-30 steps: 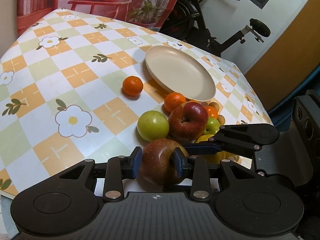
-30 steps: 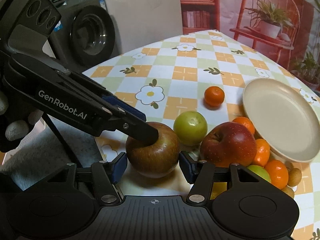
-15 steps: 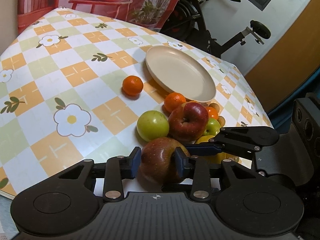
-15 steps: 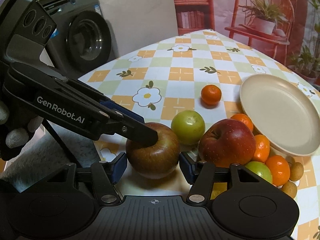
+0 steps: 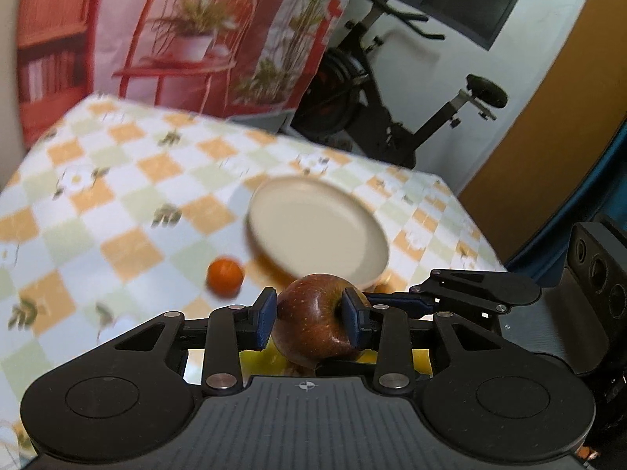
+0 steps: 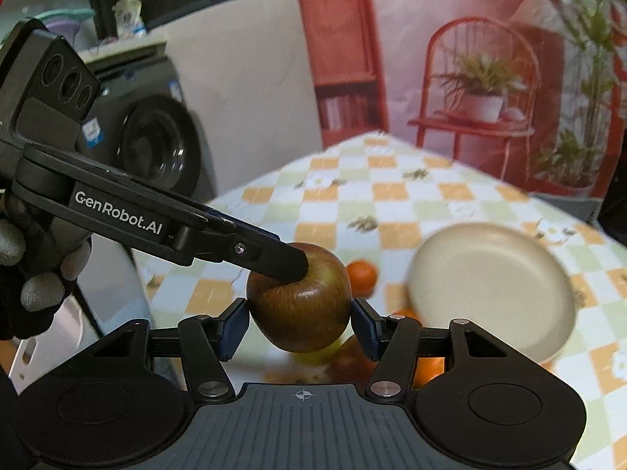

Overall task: Organize fruits
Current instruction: 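Carry the red apple with the left gripper and lower it onto the beige plate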

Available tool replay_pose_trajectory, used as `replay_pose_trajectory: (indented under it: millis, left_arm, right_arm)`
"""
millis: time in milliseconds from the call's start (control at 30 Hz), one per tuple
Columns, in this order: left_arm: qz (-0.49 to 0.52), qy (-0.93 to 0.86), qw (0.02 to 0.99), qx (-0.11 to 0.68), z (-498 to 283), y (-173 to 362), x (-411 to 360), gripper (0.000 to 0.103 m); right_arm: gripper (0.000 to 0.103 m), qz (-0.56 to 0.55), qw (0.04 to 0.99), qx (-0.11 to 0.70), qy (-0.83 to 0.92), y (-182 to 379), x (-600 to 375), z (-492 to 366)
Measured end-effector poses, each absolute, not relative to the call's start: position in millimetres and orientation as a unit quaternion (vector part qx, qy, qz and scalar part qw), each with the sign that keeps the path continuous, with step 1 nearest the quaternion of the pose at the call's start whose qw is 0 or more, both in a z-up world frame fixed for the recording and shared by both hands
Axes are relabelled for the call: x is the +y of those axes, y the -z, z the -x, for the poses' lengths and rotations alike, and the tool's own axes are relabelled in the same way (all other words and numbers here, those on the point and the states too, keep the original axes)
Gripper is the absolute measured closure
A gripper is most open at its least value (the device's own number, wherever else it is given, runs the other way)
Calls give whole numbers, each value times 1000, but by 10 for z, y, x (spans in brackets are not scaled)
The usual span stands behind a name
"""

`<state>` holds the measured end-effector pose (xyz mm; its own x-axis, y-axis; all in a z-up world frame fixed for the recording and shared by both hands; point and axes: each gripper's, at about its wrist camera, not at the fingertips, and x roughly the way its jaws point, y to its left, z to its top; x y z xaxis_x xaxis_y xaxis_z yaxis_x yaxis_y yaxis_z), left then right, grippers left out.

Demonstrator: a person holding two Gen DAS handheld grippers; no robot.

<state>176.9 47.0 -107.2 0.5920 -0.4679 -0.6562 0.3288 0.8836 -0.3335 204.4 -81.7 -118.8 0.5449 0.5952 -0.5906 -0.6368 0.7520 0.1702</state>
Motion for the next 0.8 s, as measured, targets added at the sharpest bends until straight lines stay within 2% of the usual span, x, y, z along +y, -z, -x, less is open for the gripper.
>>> replay_pose_trajectory:
  millis: [300, 800]
  left_arm:
    - [42, 269, 887, 373, -2323, 818, -73, 65]
    - [31, 281, 873, 398, -3218, 1145, -527, 64]
  right_arm:
    - [50, 22, 902, 298, -310, 955, -1310, -2414]
    - [50, -8, 911, 312, -269, 1280, -1818, -3242]
